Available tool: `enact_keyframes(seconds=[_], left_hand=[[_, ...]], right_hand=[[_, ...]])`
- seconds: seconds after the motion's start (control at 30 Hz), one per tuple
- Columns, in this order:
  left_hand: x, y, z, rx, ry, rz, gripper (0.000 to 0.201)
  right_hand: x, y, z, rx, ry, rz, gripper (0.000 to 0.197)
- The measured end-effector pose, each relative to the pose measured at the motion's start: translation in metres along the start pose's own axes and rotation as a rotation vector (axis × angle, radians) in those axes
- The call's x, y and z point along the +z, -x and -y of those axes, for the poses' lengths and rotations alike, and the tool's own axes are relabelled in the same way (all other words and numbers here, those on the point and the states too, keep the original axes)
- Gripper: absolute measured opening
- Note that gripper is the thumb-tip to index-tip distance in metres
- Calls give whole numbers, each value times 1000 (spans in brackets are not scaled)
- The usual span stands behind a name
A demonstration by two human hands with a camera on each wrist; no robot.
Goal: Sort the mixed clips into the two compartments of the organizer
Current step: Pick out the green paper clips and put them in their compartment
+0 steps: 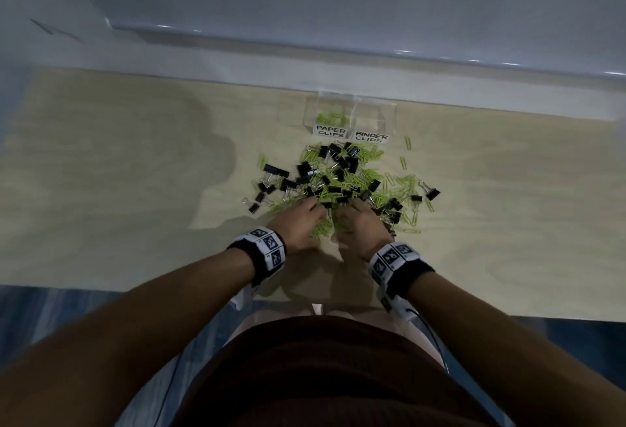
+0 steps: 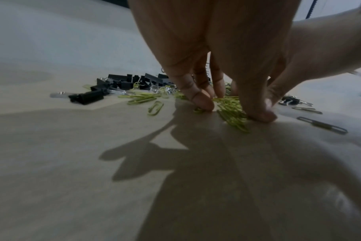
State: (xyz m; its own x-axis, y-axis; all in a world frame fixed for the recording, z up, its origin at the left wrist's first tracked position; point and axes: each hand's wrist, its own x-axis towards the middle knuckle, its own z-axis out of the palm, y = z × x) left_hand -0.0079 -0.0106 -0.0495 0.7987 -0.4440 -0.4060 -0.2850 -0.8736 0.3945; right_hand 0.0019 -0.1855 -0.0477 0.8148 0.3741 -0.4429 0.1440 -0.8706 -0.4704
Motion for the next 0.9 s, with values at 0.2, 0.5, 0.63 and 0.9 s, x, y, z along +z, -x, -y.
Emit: enact_keyframes(seconds=[0.2,0.5,0.63,0.9], left_hand=[[-1,-4,-5,1,107,-34,31],[-11,-5,-8,84,-165,54,29],[-20,-6,-1,89,-100,59,23],[-67,-27,17,-145,447,-109,14]], right_hand=[[-1,11,12,-138,23,-62,34],[-3,15,12,-162,-44,-126,14],[-9,1,1,2,-129,-86,9],[-71,-17,-5,281,-679,-157,7]])
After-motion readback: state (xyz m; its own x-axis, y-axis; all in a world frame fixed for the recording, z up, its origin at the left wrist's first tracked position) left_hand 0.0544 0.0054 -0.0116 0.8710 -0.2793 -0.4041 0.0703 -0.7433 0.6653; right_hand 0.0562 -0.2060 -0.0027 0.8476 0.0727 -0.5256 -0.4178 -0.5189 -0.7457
